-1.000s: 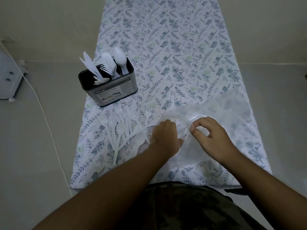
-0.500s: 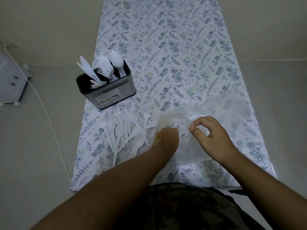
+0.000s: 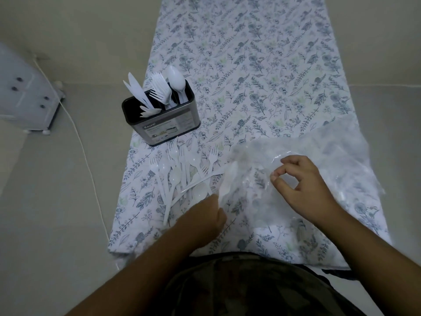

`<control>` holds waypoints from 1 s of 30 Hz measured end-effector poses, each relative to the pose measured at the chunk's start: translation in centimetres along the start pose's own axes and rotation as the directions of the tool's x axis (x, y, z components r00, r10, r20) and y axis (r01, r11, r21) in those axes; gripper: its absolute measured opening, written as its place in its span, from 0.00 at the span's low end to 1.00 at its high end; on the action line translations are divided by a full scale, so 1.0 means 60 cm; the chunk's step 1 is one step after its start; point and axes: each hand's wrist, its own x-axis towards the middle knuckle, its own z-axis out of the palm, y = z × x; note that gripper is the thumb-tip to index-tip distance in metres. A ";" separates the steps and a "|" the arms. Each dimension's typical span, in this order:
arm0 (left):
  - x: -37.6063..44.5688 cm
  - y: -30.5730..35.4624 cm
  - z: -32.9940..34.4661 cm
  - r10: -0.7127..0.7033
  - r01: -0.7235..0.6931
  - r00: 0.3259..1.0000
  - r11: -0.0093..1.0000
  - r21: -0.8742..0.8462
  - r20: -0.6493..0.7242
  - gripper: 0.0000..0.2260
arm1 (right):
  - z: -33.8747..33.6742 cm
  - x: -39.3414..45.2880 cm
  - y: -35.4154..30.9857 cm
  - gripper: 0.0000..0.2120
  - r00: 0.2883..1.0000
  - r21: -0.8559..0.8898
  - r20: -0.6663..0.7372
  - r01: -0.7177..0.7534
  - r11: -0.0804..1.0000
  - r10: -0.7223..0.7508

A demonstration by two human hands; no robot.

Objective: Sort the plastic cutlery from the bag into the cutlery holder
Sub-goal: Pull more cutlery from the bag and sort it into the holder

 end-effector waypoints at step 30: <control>0.072 0.076 0.042 -0.152 0.148 0.979 0.988 -0.041 -0.133 0.18 | 0.047 0.044 0.085 0.56 0.945 -0.590 0.307 0.097 0.802 0.111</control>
